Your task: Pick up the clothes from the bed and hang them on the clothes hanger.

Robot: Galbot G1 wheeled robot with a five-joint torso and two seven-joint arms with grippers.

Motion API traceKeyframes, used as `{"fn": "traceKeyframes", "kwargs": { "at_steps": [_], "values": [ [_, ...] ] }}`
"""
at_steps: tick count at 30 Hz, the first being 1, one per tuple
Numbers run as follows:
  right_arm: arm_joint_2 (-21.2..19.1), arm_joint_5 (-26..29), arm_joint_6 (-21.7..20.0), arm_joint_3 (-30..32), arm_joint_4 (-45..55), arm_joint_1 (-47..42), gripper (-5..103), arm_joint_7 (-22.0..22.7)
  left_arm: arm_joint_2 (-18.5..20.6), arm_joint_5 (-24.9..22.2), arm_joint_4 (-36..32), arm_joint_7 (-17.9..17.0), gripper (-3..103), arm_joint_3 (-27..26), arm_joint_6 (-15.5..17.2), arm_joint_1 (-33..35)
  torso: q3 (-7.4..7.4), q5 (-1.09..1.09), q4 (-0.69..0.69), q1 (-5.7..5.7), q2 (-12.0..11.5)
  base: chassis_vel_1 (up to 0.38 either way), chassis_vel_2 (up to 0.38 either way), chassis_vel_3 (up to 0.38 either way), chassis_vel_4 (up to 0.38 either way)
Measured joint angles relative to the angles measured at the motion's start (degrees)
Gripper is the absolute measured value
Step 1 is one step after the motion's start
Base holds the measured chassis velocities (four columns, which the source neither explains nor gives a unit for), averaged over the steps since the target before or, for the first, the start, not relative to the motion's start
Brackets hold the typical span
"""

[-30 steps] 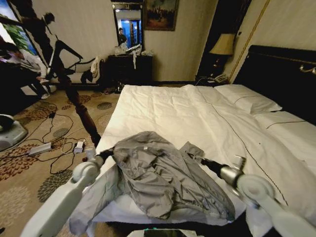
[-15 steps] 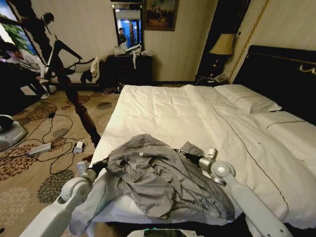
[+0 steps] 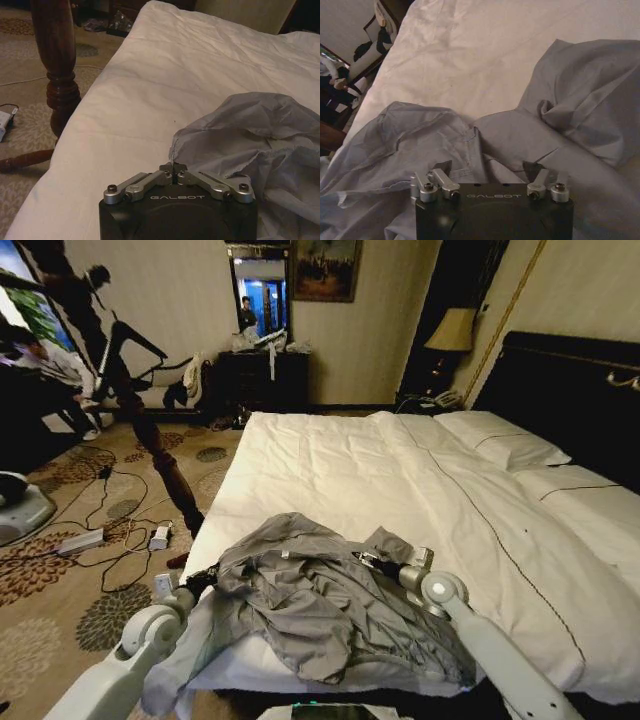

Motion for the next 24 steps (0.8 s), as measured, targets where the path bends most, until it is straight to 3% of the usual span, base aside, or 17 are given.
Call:
{"fn": "traceKeyframes", "kwargs": {
  "at_steps": [2,3,5,7,10,15,18,24],
  "values": [
    [0.0,0.0,0.0,0.0,0.1,0.0,76,0.0,0.0,0.0,0.0,0.0,0,0.0,0.0,0.0,0.00,0.00,0.00,0.00,0.0,0.000,0.000,0.000,0.000],
    [0.3,0.0,-0.2,-0.1,0.2,0.0,65,-0.1,-0.3,0.1,0.1,0.1,0,0.1,-0.3,0.0,0.00,0.00,0.00,0.00,0.0,0.000,0.000,0.000,0.000],
    [0.6,-1.3,-0.2,-0.8,0.0,0.1,59,-0.5,-0.8,0.1,0.1,0.1,0,0.3,-0.4,0.3,0.00,0.00,0.00,0.00,0.0,0.000,0.000,0.000,0.000],
    [0.6,-1.7,-0.2,-1.0,-0.1,0.1,59,-0.7,-0.9,0.1,0.1,0.1,0,0.4,-0.4,0.4,0.00,0.00,0.00,0.00,0.0,0.000,0.000,0.000,0.000],
    [0.7,-2.5,-0.2,-1.7,-0.3,-0.2,42,-1.2,-1.5,0.4,0.2,0.0,0,0.6,-0.5,0.6,0.00,0.00,0.00,0.00,0.0,0.000,0.000,0.000,0.000],
    [0.7,-2.7,-0.1,-1.5,0.2,-0.8,27,-1.2,-1.5,0.3,0.2,-0.2,0,0.5,-0.5,0.5,0.00,0.00,0.00,0.00,0.0,0.000,0.000,0.000,0.000],
    [0.7,-3.4,1.3,-1.3,0.9,-1.5,10,-1.2,-1.4,0.1,0.0,-0.2,0,0.4,-0.5,0.4,0.00,0.00,0.00,0.00,0.0,0.000,0.000,0.000,0.000],
    [0.7,-5.0,2.9,-1.2,2.0,-2.9,1,-1.0,-1.1,0.0,-0.2,-0.4,0,1.0,-0.5,-0.2,0.00,0.00,0.00,0.00,0.0,0.000,0.000,0.000,0.000]
  ]
}}
